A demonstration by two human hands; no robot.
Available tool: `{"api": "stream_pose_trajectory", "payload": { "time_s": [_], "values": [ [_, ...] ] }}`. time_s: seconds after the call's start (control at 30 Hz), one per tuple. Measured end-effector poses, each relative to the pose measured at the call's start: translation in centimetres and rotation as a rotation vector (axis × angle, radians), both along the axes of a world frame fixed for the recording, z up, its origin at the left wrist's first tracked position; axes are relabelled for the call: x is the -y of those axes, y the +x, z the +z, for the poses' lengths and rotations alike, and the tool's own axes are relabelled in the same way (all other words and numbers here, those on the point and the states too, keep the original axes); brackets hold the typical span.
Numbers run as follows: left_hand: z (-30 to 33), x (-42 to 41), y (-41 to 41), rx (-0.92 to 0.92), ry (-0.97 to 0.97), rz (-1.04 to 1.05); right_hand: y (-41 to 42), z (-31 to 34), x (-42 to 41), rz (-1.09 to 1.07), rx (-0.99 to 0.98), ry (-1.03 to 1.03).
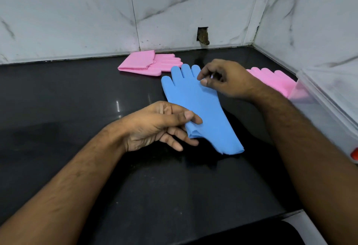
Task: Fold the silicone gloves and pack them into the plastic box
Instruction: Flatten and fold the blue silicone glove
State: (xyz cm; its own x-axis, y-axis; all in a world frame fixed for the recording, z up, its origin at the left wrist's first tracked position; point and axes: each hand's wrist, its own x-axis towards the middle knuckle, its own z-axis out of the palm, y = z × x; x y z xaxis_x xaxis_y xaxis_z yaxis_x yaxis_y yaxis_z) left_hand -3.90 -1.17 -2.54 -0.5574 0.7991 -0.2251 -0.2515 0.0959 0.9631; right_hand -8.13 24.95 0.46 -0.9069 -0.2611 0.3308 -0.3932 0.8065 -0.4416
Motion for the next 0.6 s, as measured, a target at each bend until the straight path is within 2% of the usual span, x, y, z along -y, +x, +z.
{"api": "stream_pose_trajectory", "payload": {
  "time_s": [0.13, 0.23, 0.4, 0.6],
  "values": [
    [-0.7, -0.3, -0.1, 0.079, 0.196, 0.021, 0.7, 0.1, -0.1, 0.103, 0.163, -0.324],
    [-1.2, -0.9, 0.1, -0.059, 0.157, 0.119, 1.5, 0.7, -0.4, 0.148, 0.373, -0.483],
    [-1.2, -2.2, 0.6, -0.213, 0.082, 0.462, 2.0, 0.9, -0.3, 0.267, 0.597, -0.544],
    [-1.0, -2.4, 0.0, -0.168, 0.108, 0.757, 2.0, 0.4, -0.3, 0.392, 0.67, -0.62]
  ]
}}
